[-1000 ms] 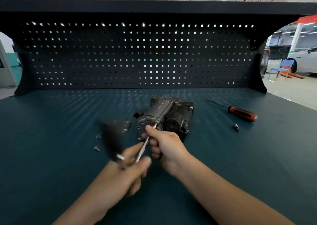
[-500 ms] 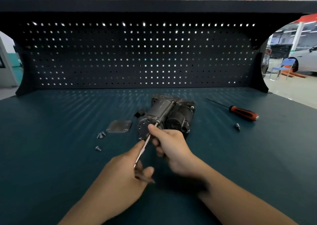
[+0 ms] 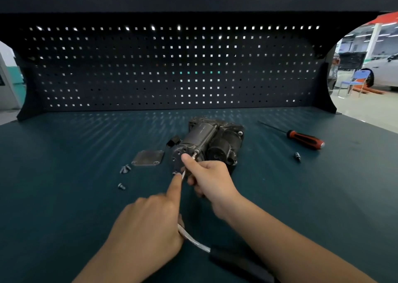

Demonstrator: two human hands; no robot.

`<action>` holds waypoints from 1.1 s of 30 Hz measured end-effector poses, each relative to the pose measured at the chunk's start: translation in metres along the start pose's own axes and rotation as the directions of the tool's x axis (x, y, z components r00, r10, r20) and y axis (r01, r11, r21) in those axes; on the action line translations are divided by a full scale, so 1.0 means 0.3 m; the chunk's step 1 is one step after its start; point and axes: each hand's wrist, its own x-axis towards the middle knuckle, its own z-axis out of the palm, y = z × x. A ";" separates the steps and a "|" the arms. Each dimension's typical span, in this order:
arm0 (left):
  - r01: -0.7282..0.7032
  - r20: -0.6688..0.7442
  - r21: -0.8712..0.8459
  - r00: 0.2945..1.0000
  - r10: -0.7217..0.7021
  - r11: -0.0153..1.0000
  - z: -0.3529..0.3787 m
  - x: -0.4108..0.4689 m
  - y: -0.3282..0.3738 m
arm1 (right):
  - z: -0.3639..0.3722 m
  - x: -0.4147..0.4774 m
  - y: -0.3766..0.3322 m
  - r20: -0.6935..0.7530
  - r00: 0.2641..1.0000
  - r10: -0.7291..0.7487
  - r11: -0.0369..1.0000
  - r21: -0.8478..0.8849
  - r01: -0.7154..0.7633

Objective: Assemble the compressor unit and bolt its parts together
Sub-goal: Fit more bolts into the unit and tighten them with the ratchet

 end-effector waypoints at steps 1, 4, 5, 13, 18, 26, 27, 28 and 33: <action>-0.004 0.023 0.002 1.000 0.004 1.000 0.003 -0.002 0.012 | 0.004 -0.001 -0.001 0.001 1.000 0.004 1.000 0.017 -0.004; 0.177 0.124 -0.655 0.984 -0.127 0.735 -0.044 0.002 0.037 | 0.008 0.006 -0.007 0.042 0.996 0.077 0.977 0.197 -0.084; 0.273 0.237 -0.867 0.962 -0.137 0.417 -0.060 -0.002 0.044 | 0.007 0.009 -0.009 0.066 0.992 0.105 0.958 0.260 -0.119; 0.441 0.529 -0.738 0.848 -0.033 -0.510 -0.047 -0.004 0.016 | -0.006 0.011 -0.008 0.175 0.972 0.155 0.960 0.206 -0.190; 0.120 -0.037 -0.314 0.990 -0.139 0.942 -0.019 -0.015 0.022 | -0.005 0.008 -0.006 0.096 0.985 0.145 0.978 0.140 -0.158; 0.380 0.385 -0.922 0.893 -0.233 -0.067 -0.043 0.008 0.019 | 0.000 0.013 -0.011 0.098 0.986 0.132 0.966 0.210 -0.150; 0.402 0.484 -0.826 0.865 -0.132 -0.396 -0.042 0.006 0.007 | 0.001 0.012 -0.015 0.121 0.981 0.151 0.952 0.251 -0.177; 0.400 0.519 -0.682 0.855 -0.019 -0.612 -0.051 0.005 -0.001 | 0.001 0.012 -0.018 0.145 0.975 0.166 0.934 0.293 -0.203; 0.451 0.506 -0.848 0.845 -0.173 -0.278 -0.071 0.013 0.006 | 0.006 0.010 -0.018 0.155 0.975 0.159 0.963 0.195 -0.187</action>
